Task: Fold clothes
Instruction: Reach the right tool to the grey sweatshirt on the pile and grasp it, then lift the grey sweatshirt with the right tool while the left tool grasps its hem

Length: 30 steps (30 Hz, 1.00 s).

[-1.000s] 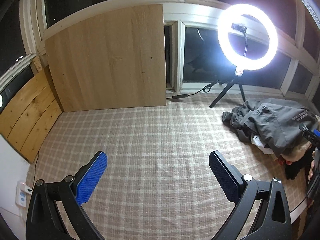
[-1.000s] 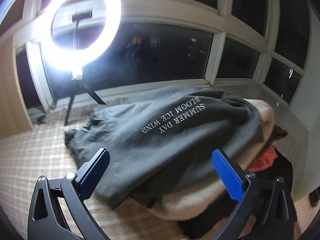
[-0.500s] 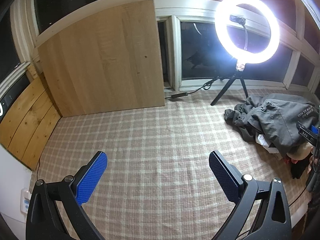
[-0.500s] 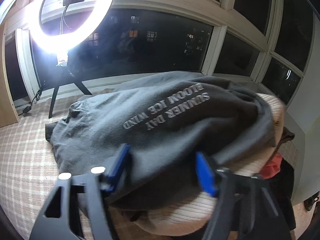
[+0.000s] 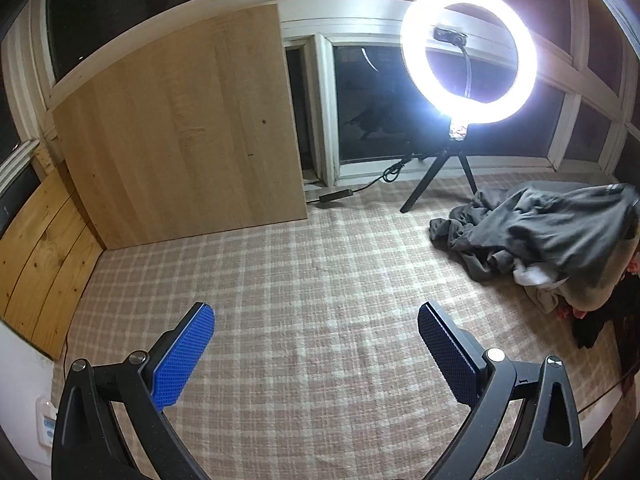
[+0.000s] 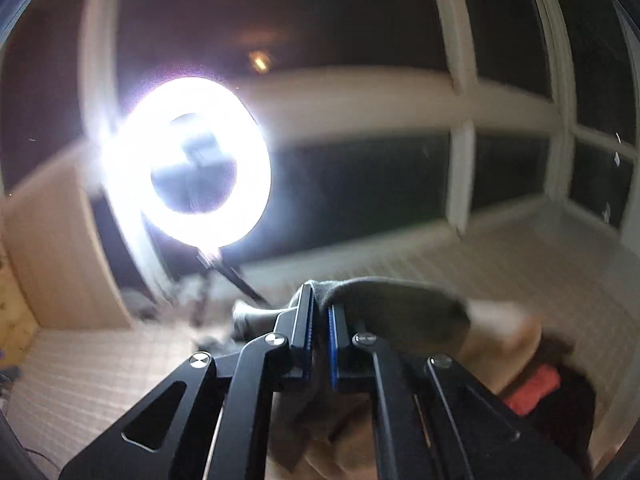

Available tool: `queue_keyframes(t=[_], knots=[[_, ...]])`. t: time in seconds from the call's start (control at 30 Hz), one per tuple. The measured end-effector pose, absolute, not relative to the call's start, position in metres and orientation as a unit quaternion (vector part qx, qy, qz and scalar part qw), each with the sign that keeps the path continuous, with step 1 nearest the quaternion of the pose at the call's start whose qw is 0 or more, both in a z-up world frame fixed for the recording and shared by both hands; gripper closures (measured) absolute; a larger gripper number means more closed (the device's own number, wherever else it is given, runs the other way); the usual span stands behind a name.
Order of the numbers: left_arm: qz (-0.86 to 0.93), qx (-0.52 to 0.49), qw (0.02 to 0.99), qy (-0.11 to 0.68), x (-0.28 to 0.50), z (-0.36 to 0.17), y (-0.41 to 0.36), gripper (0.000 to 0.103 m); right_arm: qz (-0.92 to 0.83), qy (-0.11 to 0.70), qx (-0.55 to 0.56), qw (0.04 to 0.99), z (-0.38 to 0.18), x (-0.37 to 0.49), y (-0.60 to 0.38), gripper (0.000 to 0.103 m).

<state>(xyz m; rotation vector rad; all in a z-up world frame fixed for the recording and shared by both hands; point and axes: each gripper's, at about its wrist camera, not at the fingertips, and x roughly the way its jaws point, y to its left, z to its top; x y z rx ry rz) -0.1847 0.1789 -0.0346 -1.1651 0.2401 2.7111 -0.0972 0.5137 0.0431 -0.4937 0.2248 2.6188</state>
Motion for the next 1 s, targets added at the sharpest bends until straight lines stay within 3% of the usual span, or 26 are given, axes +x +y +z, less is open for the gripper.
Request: queue_keyframes(t=[0.27,0.6,0.8,1.0], knots=[[0.921,-0.374,0.093,0.061,-0.175,-0.022,0.151,0.001,0.981,0.015,-0.083,0.177,0.182,-0.095,0.444,0.1],[0.94,-0.336,0.059,0.022,-0.155,0.006,0.082,0.001,0.997,-0.075,-0.008,0.0,0.296,-0.099,0.276,0.1],[0.951,-0.309,-0.019,-0.01,-0.127,0.029,-0.001,0.001,0.986,-0.064,0.008,-0.157,0.331,-0.113,0.191,0.1],[0.952,-0.27,-0.142,-0.027,-0.081,0.058,-0.097,0.001,0.96,-0.051,-0.012,-0.276,0.304,-0.107,0.164,0.1]])
